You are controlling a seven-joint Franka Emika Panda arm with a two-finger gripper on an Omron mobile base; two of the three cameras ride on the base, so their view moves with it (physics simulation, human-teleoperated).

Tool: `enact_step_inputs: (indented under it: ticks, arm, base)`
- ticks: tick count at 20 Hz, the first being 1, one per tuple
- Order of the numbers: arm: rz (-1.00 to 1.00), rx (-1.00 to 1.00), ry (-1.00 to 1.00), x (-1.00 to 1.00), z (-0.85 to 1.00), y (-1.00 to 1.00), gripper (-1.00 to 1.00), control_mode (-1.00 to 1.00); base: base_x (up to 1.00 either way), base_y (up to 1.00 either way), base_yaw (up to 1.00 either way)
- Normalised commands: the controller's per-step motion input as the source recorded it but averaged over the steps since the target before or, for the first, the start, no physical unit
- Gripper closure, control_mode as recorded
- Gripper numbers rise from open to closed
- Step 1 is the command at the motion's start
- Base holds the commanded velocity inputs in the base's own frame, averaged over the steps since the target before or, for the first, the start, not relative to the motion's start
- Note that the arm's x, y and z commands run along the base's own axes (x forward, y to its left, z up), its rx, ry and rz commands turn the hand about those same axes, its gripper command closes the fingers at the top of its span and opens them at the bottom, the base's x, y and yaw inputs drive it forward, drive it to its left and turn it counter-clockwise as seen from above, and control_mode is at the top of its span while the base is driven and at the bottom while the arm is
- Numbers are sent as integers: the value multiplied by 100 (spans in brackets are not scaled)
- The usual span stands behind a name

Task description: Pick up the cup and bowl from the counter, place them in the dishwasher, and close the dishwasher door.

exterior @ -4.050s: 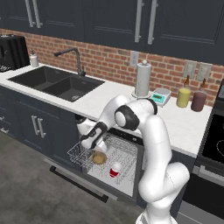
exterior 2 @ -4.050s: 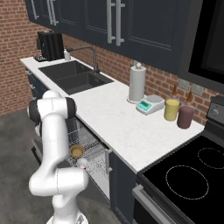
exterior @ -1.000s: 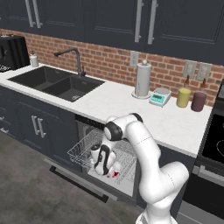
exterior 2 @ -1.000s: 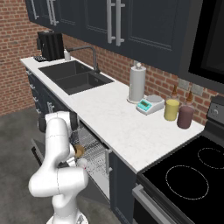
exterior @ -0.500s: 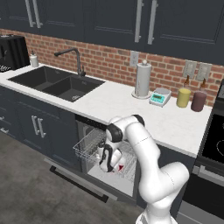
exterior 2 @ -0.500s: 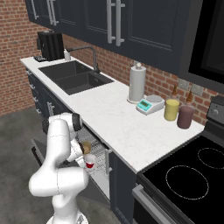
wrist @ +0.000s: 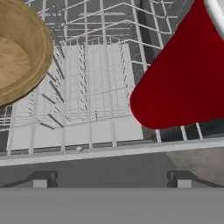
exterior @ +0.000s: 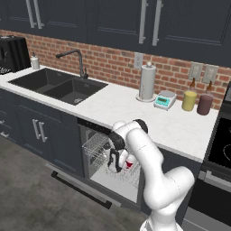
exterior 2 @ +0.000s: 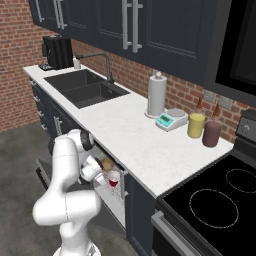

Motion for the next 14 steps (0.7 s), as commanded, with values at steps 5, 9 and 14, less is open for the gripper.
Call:
enact_step_inputs:
  ticks: [5,9,14]
  arm:
    - [0,-14,-5,4,19,0,-100,-100]
    - [-1,-11,0,3,34,0,-100,-100]
    - [0,3,1,0,68,0,-100,-100]
  base:
    - [0,0,0]
    - [0,0,0]
    - [0,0,0]
